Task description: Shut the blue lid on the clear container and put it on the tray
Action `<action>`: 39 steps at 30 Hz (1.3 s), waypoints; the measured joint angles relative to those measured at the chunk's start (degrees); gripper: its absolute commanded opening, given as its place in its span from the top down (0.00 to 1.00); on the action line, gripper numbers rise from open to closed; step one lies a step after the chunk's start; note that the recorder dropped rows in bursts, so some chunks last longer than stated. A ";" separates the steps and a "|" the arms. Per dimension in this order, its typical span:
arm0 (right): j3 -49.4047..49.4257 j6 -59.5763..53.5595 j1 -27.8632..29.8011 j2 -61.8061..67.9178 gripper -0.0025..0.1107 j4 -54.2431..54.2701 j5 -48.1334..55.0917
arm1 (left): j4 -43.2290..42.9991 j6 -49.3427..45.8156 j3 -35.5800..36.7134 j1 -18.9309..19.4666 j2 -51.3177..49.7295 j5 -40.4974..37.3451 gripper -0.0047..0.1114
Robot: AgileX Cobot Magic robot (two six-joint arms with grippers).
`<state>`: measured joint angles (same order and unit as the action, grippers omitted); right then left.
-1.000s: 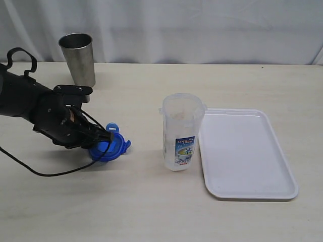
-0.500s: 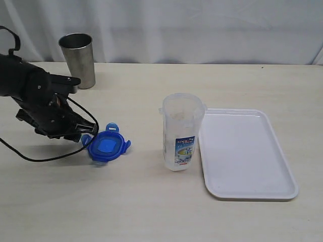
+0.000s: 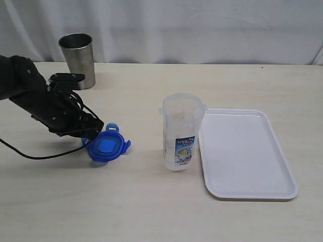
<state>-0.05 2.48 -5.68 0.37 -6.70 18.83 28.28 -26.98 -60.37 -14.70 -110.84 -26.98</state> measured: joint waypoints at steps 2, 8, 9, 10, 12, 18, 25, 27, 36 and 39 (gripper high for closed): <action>0.00 0.00 0.00 0.00 0.94 0.00 0.00 | 0.01 -0.51 0.00 0.00 0.00 0.55 0.64; 0.00 0.00 0.00 0.00 0.94 0.00 0.00 | 0.50 -1.19 0.00 0.00 -2.91 1.84 0.73; 0.00 0.00 0.00 0.00 0.94 0.00 0.00 | 0.50 -1.30 0.00 0.00 -3.30 1.97 0.73; 0.00 0.00 0.00 0.00 0.94 0.00 0.00 | 0.73 -1.40 -0.11 0.00 -3.45 2.11 0.73; 0.00 0.00 0.00 0.00 0.94 0.00 0.00 | 0.73 -1.41 -0.12 0.00 -3.59 2.19 0.73; 0.00 0.00 0.00 0.00 0.94 0.00 0.00 | 0.73 -1.96 -0.23 0.00 -3.59 2.19 0.75; 0.00 0.00 0.00 0.00 0.94 0.00 0.00 | 0.85 -4.19 -0.37 0.00 -3.59 1.51 0.96; 0.00 0.00 0.00 0.00 0.94 0.00 0.00 | 0.85 -4.29 -0.40 0.00 -3.59 1.41 0.96; 0.00 0.00 0.00 0.00 0.94 0.00 0.00 | 0.85 -4.29 -0.40 0.00 -3.49 1.41 0.96; 0.00 0.00 0.00 0.00 0.94 0.00 0.00 | 0.85 -4.29 -0.40 0.00 -2.83 1.41 0.96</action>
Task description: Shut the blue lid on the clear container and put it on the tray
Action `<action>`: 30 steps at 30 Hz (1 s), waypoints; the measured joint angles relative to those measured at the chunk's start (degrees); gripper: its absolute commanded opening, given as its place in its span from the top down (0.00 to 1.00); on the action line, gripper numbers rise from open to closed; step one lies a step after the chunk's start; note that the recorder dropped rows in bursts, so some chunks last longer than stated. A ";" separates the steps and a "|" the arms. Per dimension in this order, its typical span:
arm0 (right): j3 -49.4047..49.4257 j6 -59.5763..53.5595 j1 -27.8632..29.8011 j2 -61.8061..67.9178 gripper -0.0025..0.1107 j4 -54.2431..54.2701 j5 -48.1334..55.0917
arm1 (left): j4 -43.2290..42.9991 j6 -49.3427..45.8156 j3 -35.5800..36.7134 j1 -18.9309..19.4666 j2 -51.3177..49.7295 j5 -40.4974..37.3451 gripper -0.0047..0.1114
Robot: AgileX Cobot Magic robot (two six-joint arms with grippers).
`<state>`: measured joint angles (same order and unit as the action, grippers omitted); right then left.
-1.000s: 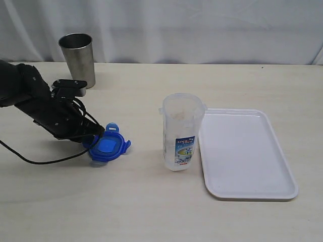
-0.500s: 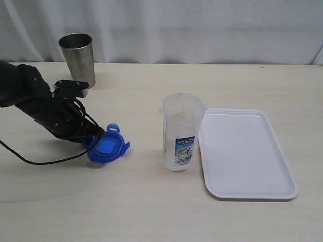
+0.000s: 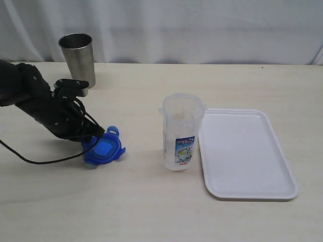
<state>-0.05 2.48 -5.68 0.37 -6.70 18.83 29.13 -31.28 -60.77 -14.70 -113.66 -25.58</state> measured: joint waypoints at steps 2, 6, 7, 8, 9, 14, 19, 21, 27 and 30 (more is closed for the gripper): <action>0.00 0.00 0.00 0.00 0.94 0.00 0.00 | -0.10 0.00 0.00 0.00 1.06 0.00 0.96; 0.00 0.00 0.00 0.00 0.94 0.00 0.00 | -0.10 -0.11 0.00 0.00 4.69 0.90 0.96; 0.00 0.00 0.00 0.00 0.94 0.00 0.00 | -0.10 -0.11 0.00 0.00 5.85 1.10 0.96; 0.00 0.00 0.00 0.00 0.94 0.00 0.00 | -0.10 -0.11 0.00 0.00 6.96 1.36 0.96; 0.00 0.00 0.00 0.00 0.94 0.00 0.00 | -0.10 -0.11 0.00 0.00 8.05 1.47 0.96; 0.00 0.00 0.00 0.00 0.94 0.00 0.00 | -0.10 -0.11 0.00 0.00 12.30 3.37 0.96; 0.00 0.00 0.00 0.00 0.94 0.00 0.00 | -0.10 -3.85 0.00 -1.66 15.30 6.52 0.96; 0.00 0.00 0.00 0.00 0.94 0.00 0.00 | -0.10 -6.08 -0.12 -3.60 15.98 8.04 0.96; 0.00 0.00 0.00 0.00 0.94 0.00 0.00 | -2.80 -9.89 -4.40 -10.38 16.58 10.22 0.96; 0.00 0.00 0.00 0.00 0.94 0.00 0.00 | -5.34 -10.35 -6.83 -13.04 16.58 13.07 0.96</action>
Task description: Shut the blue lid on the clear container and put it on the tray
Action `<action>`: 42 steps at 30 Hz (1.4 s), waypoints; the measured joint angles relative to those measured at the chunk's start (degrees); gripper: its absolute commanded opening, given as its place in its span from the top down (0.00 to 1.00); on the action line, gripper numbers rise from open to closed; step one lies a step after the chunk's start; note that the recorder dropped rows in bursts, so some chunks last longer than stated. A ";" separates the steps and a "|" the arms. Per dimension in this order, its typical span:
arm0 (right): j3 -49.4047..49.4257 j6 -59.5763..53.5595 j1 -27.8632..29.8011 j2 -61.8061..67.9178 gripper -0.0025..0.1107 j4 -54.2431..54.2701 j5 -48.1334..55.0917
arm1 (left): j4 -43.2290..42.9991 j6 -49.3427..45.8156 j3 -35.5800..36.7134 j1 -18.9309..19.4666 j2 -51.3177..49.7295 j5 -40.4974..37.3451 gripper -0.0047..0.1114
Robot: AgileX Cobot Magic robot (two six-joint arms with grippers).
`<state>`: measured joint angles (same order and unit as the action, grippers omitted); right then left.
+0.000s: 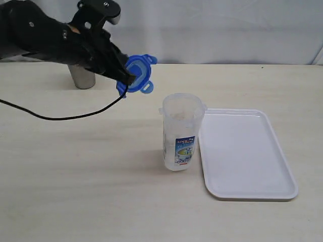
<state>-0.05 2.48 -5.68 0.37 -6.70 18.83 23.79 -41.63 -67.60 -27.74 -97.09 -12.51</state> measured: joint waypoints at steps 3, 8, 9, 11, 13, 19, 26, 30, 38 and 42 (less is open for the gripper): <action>0.00 0.00 0.00 0.00 0.94 0.00 0.00 | -4.23 -0.14 -2.05 -2.73 0.00 2.40 0.96; 0.00 0.00 0.00 0.00 0.94 0.00 0.00 | -15.08 -0.14 -3.18 -7.23 0.00 3.71 0.96; 0.00 0.00 0.00 0.00 0.94 0.00 0.00 | -17.55 -0.23 -3.18 -8.15 0.00 3.71 0.96; 0.00 0.00 0.00 0.00 0.94 0.00 0.00 | -21.37 -0.23 -3.18 -9.74 0.00 3.71 0.96; 0.00 0.00 0.00 0.00 0.94 0.00 0.00 | -25.05 -0.23 -3.18 -11.30 0.00 3.76 0.96; 0.00 0.00 0.00 0.00 0.94 0.00 0.00 | -29.91 -0.23 -3.18 -13.66 0.08 5.70 0.96; 0.00 0.00 0.00 0.00 0.94 0.00 0.00 | -33.26 -0.23 -3.18 -13.64 1.06 6.13 0.96; 0.00 0.00 0.00 0.00 0.94 0.00 0.00 | -38.32 2.02 -3.18 -13.53 1.06 4.66 0.96; 0.00 0.00 0.00 0.00 0.94 0.00 0.00 | -90.78 46.83 -3.18 -13.42 1.06 -16.28 0.96; 0.00 0.00 0.00 0.00 0.94 0.00 0.00 | -110.96 64.65 -3.18 -13.01 1.10 -33.15 0.96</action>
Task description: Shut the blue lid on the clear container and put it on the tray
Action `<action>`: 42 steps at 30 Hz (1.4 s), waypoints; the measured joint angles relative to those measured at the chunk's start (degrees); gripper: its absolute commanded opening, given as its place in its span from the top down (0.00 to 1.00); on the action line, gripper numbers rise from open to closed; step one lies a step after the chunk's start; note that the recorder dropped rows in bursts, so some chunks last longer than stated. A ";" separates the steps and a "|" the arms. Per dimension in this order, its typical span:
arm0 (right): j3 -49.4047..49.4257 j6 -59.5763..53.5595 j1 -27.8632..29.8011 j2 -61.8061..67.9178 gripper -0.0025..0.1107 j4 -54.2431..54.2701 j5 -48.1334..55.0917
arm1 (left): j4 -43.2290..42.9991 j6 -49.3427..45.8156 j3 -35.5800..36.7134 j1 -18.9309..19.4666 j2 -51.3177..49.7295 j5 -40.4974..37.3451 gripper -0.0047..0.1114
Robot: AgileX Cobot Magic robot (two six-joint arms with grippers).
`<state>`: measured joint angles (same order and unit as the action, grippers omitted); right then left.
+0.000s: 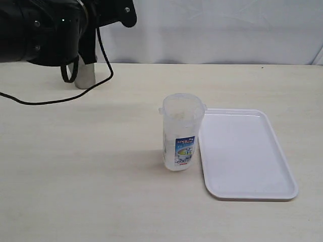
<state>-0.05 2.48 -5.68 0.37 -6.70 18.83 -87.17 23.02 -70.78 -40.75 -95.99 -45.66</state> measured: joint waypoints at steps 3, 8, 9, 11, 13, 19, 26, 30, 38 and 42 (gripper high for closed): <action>0.00 0.00 0.00 0.00 0.94 0.00 0.00 | -2.42 1.70 0.98 -4.21 0.00 0.86 0.96; 0.00 0.00 0.00 0.00 0.94 0.00 0.00 | -11.06 12.36 7.84 -13.35 0.00 2.10 0.96; 0.00 0.00 0.00 0.00 0.94 0.00 0.00 | -11.37 14.08 8.33 -14.46 0.00 3.13 0.96; 0.00 0.00 0.00 0.00 0.94 0.00 0.00 | -11.78 15.95 8.44 -15.27 0.00 5.23 0.96; 0.00 0.00 0.00 0.00 0.94 0.00 0.00 | -12.15 16.96 8.44 -15.60 0.00 6.63 0.96; 0.00 0.00 0.00 0.00 0.94 0.00 0.00 | -12.40 19.13 8.44 -15.88 0.00 11.83 0.96; 0.00 0.00 0.00 0.00 0.94 0.00 0.00 | -12.63 20.18 6.40 -15.88 -1.25 15.41 0.96; 0.00 0.00 0.00 0.00 0.94 0.00 0.00 | -12.62 20.18 5.76 -15.88 -1.62 15.41 0.96; 0.00 0.00 0.00 0.00 0.94 0.00 0.00 | -12.62 19.92 5.76 -17.11 -1.62 10.67 0.96; 0.00 0.00 0.00 0.00 0.94 0.00 0.00 | -12.62 18.88 5.76 -19.27 -1.62 9.52 0.96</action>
<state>-0.05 2.48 -5.68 0.37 -6.70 18.83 -99.79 41.90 -65.02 -60.02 -97.61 -36.14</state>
